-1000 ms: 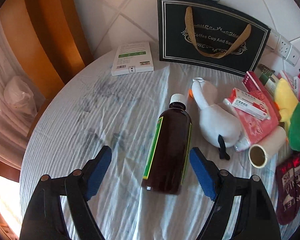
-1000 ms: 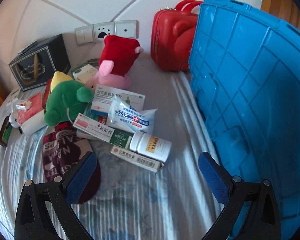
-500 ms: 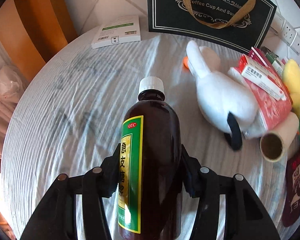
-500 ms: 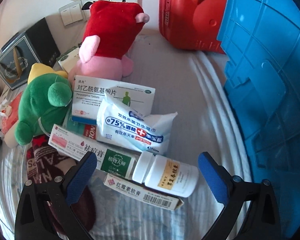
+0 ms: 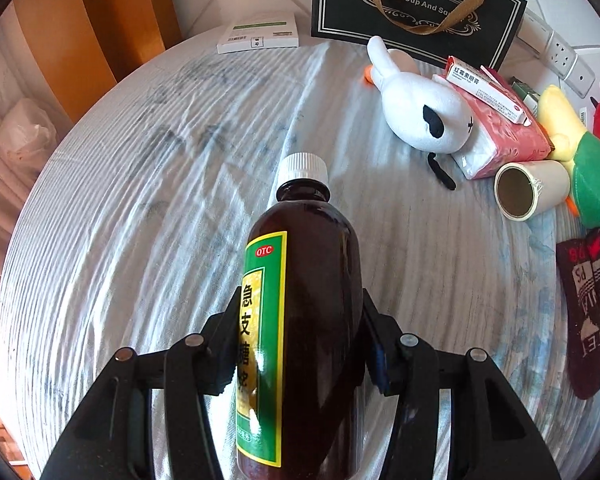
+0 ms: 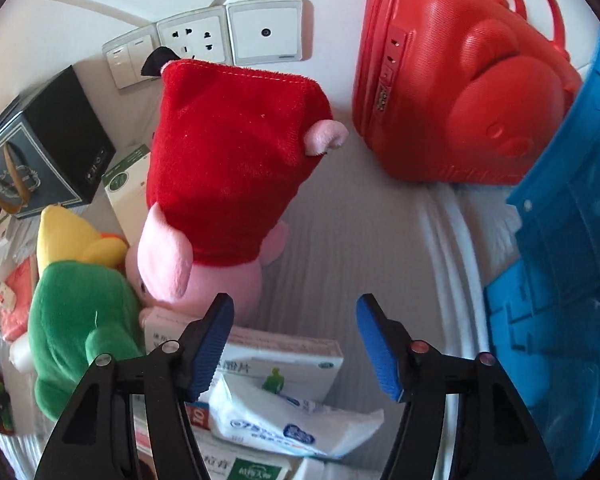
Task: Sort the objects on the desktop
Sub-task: 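Grasp the white medicine box with the right tool while the left tool holds the bottle, then carry the brown bottle and white box with both tools over the blue bin, then open both tools to drop the bottle and white box into the bin, then move both tools back over the remaining items on the bed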
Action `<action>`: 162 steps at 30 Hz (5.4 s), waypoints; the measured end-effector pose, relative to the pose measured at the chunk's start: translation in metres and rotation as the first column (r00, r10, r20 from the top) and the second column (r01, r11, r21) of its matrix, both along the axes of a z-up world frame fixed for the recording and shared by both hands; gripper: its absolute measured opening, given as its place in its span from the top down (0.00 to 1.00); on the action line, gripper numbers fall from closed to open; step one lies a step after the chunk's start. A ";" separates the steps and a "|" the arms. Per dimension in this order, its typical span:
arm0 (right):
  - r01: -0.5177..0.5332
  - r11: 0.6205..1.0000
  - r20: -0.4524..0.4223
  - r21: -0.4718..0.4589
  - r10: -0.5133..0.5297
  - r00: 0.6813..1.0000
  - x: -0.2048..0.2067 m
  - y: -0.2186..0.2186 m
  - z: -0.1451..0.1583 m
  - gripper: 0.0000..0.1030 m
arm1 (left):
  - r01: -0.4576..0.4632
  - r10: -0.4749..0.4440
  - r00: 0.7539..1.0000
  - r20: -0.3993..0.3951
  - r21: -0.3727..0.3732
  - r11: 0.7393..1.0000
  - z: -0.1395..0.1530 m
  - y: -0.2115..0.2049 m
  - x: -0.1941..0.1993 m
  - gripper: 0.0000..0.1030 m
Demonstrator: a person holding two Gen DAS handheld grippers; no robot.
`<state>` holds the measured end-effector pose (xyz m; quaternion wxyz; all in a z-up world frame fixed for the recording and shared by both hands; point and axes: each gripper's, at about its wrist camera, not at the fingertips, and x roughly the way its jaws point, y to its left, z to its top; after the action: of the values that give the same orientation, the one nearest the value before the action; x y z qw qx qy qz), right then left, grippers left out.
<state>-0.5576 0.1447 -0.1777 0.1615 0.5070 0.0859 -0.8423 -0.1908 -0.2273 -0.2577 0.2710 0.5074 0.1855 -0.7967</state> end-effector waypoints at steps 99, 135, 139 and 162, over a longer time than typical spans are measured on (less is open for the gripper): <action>0.178 0.938 -0.468 -0.297 -0.306 0.829 0.384 0.406 0.291 0.59 | 0.592 -0.720 0.443 -0.534 -0.429 0.683 0.355 0.569 0.049 0.51; 0.243 0.959 -0.394 -0.148 -0.282 0.875 0.295 0.560 0.215 0.49 | 0.672 -0.769 0.531 -0.357 -0.375 0.638 0.315 0.747 -0.010 0.30; 0.258 0.954 -0.399 -0.154 -0.299 0.867 0.297 0.561 0.216 0.10 | 0.676 -0.774 0.521 -0.359 -0.379 0.631 0.317 0.744 -0.006 0.30; 0.100 0.966 -0.533 -0.238 -0.216 0.818 0.381 0.394 0.299 0.00 | 0.580 -0.669 0.604 -0.433 -0.337 0.741 0.320 0.524 0.058 0.30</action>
<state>-0.1770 0.5387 0.1210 0.1088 0.2277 0.0016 -0.9676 -0.1328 0.2971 0.0622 -0.0474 0.2766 -0.0022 -0.9598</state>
